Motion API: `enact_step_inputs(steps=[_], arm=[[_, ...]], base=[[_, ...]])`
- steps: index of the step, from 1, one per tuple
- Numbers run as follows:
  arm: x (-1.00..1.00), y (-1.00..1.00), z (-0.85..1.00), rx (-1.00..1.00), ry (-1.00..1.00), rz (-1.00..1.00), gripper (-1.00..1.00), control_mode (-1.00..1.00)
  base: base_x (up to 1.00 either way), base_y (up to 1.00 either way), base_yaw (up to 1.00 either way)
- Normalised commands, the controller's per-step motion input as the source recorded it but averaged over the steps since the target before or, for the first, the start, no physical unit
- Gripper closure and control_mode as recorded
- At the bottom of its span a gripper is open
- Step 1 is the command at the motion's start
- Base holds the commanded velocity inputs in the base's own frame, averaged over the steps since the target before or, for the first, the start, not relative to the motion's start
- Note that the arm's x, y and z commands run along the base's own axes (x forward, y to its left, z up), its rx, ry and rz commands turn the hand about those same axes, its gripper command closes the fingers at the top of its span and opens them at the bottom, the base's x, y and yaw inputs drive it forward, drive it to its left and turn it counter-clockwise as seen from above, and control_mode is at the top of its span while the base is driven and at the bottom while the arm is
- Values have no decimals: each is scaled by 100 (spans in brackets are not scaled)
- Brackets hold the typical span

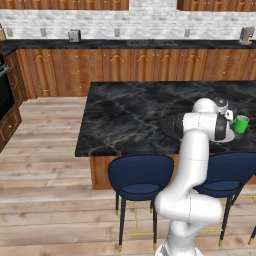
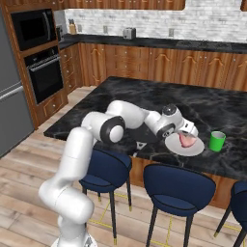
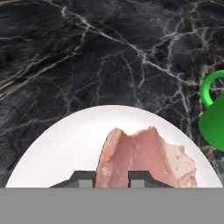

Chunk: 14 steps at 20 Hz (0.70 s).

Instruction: Pick up the pan with the steak in it and place it on the dining table. Then place the steak on the plate.

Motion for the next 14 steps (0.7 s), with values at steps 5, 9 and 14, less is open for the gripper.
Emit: enact_step_inputs(steps=[5,9,14], arm=[[4,0,-4,0,0,0,100,-100],[5,0,0,0,0,0,-100,-100],[2,0,4,0,0,-2,-100,-100]], base=[[0,0,0],[0,0,0],[0,0,0]])
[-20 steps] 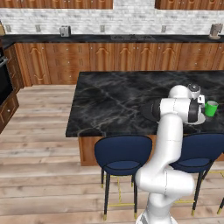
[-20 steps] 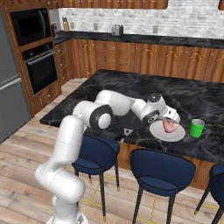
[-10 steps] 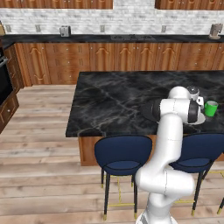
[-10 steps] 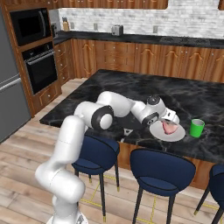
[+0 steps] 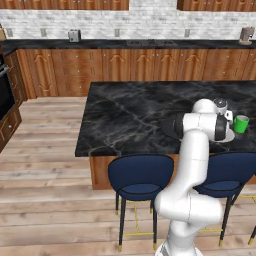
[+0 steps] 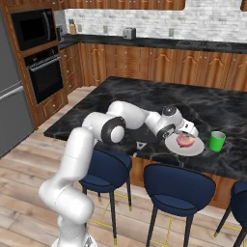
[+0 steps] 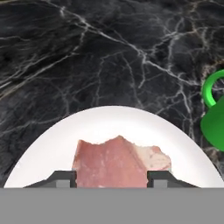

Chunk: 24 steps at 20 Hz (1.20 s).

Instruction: Pick up the pan with the steak in it and place it on the dining table. Then place the steak on the plate.

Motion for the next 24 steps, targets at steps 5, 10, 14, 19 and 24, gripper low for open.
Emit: enact_step_inputs(steps=[5,10,14,19,24], arm=[[-9,0,37,0,-1,-3,-100,-100],[-65,24,47,0,-16,4,-100,-100],[-72,50,7,5,-20,4,-100,-100],[-77,66,9,3,-9,4,-100,-100],[-34,83,22,-2,2,18,-100,-100]], base=[[0,0,0],[0,0,0],[0,0,0],[0,0,0],[0,0,0]])
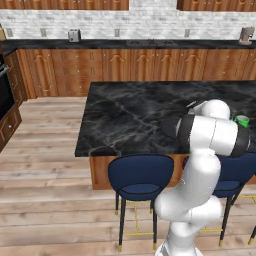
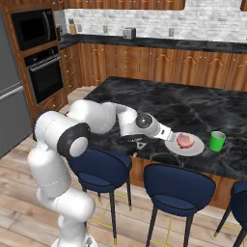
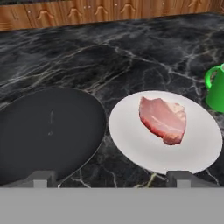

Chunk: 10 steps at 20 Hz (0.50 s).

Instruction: Pick up the pan with the steak in it and place it on the dining table. Then place the steak on the plate.

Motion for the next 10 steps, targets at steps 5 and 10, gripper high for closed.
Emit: enact_step_inputs(steps=[5,10], arm=[[-29,67,66,-3,1,16,-100,-100],[-39,52,82,-1,-6,13,-100,-100]], base=[[0,0,0],[0,0,0]])
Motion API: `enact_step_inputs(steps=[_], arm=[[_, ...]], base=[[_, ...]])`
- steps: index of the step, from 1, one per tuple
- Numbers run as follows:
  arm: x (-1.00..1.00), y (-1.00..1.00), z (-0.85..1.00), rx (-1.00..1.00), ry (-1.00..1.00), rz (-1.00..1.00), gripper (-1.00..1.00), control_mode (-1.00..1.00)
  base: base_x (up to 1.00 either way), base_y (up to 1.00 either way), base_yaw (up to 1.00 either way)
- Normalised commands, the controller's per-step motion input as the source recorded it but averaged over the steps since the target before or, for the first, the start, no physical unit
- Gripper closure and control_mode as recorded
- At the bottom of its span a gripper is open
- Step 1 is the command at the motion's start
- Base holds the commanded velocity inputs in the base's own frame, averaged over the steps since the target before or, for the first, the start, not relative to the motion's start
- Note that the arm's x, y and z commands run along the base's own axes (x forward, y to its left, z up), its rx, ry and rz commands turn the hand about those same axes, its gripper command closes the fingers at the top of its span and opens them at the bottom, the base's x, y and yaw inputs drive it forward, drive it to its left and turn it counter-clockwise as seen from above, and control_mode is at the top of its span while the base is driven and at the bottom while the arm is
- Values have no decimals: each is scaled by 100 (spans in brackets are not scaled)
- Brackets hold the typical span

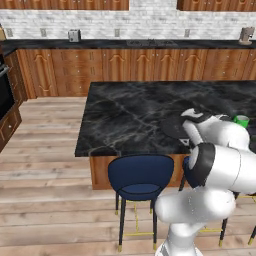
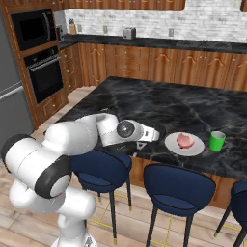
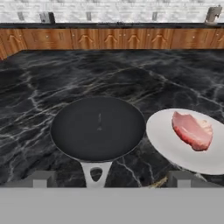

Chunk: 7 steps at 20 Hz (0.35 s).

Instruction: Pick up the pan with the steak in it and place it on the dining table. Then place the steak on the plate.

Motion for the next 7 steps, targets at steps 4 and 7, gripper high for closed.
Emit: enact_step_inputs(steps=[4,7], arm=[[-27,50,100,-3,-3,15,-100,-100],[-32,42,100,-2,3,15,-100,-100]], base=[[0,0,0],[0,0,0]])
